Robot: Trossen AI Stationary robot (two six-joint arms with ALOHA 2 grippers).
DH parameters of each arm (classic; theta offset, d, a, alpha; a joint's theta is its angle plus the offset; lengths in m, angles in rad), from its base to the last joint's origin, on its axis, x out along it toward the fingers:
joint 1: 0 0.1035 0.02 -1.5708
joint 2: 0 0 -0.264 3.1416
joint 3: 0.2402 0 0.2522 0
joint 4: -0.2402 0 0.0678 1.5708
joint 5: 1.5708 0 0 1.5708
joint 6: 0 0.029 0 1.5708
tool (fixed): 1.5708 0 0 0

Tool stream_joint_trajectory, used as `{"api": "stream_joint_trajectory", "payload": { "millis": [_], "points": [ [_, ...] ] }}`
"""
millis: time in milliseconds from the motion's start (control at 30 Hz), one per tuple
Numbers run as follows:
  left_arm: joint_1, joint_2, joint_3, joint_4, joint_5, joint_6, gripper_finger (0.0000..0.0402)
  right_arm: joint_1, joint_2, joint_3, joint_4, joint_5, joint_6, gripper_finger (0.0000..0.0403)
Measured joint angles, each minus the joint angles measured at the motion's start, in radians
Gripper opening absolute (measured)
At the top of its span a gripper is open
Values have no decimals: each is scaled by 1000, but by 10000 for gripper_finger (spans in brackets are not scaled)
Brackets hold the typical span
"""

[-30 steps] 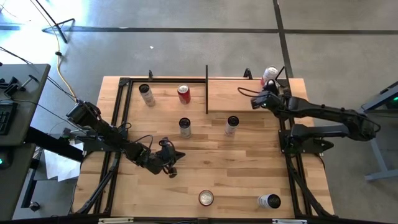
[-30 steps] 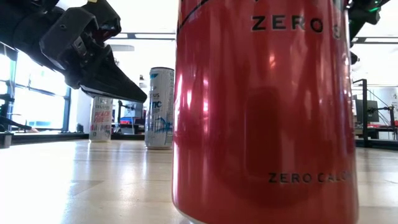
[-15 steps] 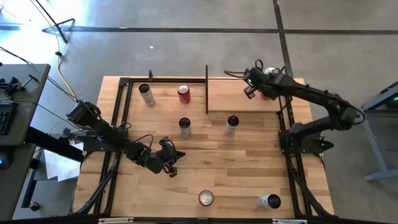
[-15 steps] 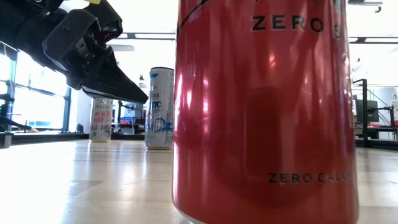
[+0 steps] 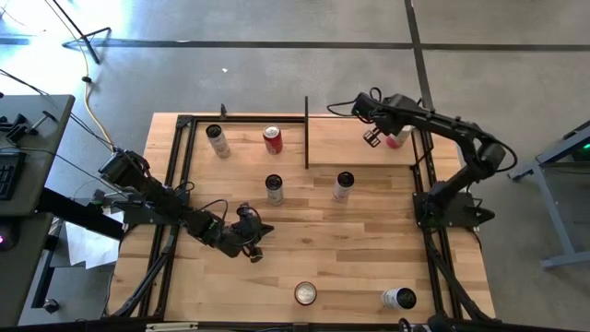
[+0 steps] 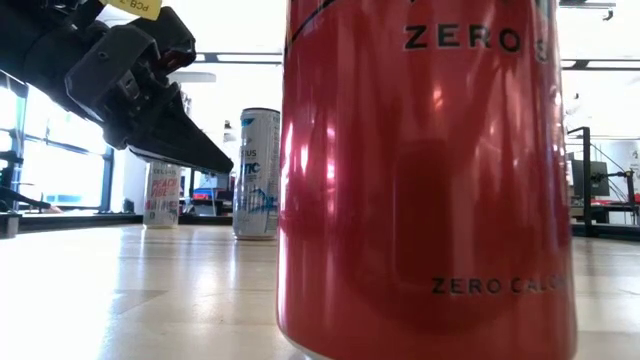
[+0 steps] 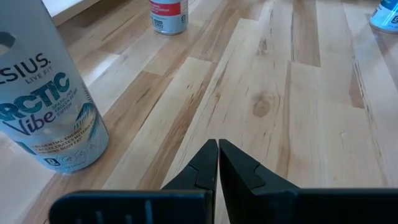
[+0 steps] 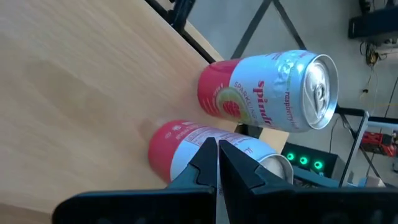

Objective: Place canned beverage on shelf
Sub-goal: Put the pink soda can on the shelf aligned with the other pink soda can, then put the bottom red soda can on the shelf

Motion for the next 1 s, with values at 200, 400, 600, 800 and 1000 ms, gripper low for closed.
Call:
{"api": "stream_joint_trajectory", "payload": {
  "millis": [200,400,600,800,1000],
  "points": [
    [0,0,0,-2,0,0,7,-26,0,0,0,0,23,0],
    [0,0,0,-3,-1,0,7,-43,0,0,-15,32,55,0],
    [0,0,0,-4,-1,0,7,-39,-2,0,-18,87,71,0],
    [0,0,0,-4,-2,9,7,2,-86,0,-10,127,71,0],
    [2,0,0,-3,3,25,7,116,-269,0,13,129,109,0]
  ]
}}
